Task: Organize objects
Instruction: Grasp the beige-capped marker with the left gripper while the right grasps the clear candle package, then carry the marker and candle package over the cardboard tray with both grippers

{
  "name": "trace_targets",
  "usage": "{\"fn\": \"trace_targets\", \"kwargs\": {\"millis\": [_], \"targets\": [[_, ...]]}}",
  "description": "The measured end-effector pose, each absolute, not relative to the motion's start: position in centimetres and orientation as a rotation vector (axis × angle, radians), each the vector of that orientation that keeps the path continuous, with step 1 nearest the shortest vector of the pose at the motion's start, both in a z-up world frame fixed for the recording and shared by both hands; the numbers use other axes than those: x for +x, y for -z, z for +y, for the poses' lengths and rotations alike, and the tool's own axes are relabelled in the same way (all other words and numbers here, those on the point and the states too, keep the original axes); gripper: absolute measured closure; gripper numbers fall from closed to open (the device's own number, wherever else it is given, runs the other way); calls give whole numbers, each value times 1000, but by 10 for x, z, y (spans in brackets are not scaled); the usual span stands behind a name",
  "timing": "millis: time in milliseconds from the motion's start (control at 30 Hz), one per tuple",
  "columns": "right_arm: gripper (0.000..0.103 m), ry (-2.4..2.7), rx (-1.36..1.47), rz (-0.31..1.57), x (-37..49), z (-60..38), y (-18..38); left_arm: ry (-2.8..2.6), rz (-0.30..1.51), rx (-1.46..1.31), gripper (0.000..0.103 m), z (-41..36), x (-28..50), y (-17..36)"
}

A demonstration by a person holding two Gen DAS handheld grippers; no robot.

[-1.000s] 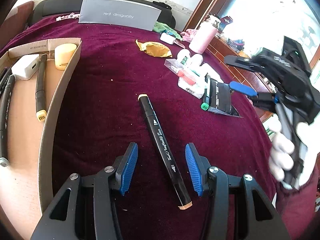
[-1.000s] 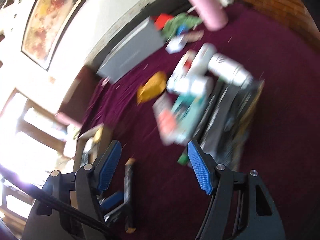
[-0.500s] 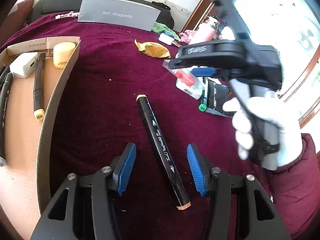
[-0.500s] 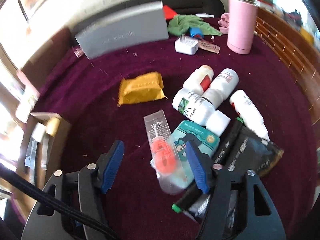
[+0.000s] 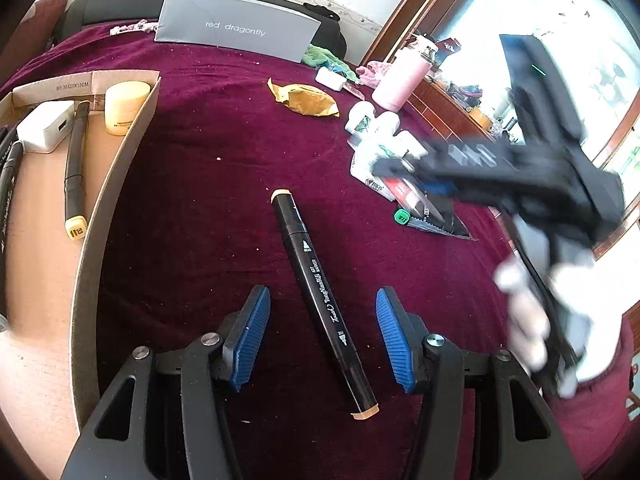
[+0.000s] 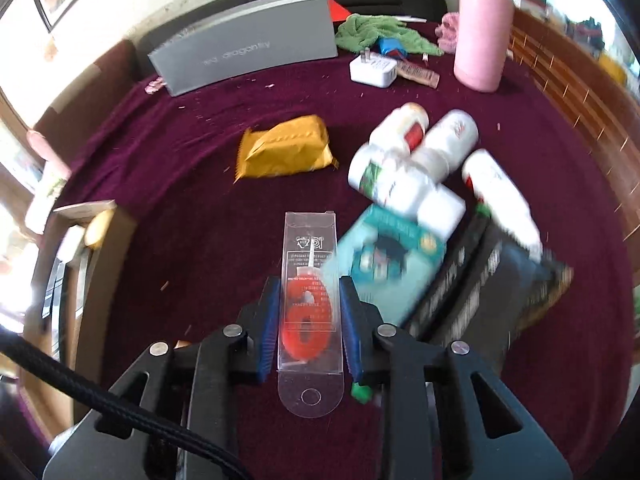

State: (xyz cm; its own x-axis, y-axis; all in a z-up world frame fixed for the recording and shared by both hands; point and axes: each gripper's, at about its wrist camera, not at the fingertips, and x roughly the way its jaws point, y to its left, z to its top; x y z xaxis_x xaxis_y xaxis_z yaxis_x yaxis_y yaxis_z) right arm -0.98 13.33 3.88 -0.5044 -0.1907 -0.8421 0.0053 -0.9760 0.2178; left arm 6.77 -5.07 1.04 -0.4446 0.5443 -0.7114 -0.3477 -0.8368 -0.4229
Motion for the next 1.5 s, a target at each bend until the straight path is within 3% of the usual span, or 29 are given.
{"fn": "trace_targets", "kwargs": {"millis": [200, 300, 533, 567, 600, 633, 700, 733, 833, 967, 1200, 1267, 1333, 1367, 1400, 1500], "targets": [[77, 2615, 1498, -272, 43, 139, -35, -2308, -193, -1249, 51, -39, 69, -13], [77, 2625, 1524, -239, 58, 142, -28, -2336, -18, -1270, 42, -18, 73, -15], [77, 2623, 1532, -322, 71, 159, -14, -2407, 297, -1280, 43, 24, 74, -11], [77, 2627, 1525, -325, 72, 160, -15, -2404, 305, -1267, 46, 26, 74, -10], [77, 2630, 1524, -325, 72, 160, -15, -2390, 296, -1252, 58, 26, 75, -12], [77, 2631, 1524, -325, 72, 160, -15, -2381, 277, -1241, 76, 24, 76, -13], [77, 2636, 1519, -322, 72, 160, -15, -2371, 232, -1243, 90, 16, 75, -13], [77, 2638, 1516, -319, 73, 160, -15, -2366, 204, -1248, 92, 11, 73, -13], [76, 2642, 1510, -331, 73, 160, -15, -2345, 143, -1256, 92, 6, 72, -14], [74, 2656, 1508, -331, 74, 159, -15, -2362, 212, -1246, 89, 15, 75, -15], [53, 2711, 1482, -238, 75, 140, -14, -2416, 359, -1231, 74, 33, 81, -14], [53, 2757, 1480, -163, 76, 132, -13, -2432, 352, -1242, 69, 31, 79, -13], [53, 2775, 1484, -158, 76, 131, -12, -2423, 322, -1247, 72, 27, 77, -14], [58, 2792, 1493, -138, 76, 131, -13, -2414, 315, -1242, 78, 27, 78, -14], [71, 2816, 1503, -99, 76, 130, -13, -2405, 303, -1238, 92, 25, 80, -15], [77, 2797, 1494, -119, 79, 134, -15, -2395, 233, -1245, 92, 18, 81, -16]]}}
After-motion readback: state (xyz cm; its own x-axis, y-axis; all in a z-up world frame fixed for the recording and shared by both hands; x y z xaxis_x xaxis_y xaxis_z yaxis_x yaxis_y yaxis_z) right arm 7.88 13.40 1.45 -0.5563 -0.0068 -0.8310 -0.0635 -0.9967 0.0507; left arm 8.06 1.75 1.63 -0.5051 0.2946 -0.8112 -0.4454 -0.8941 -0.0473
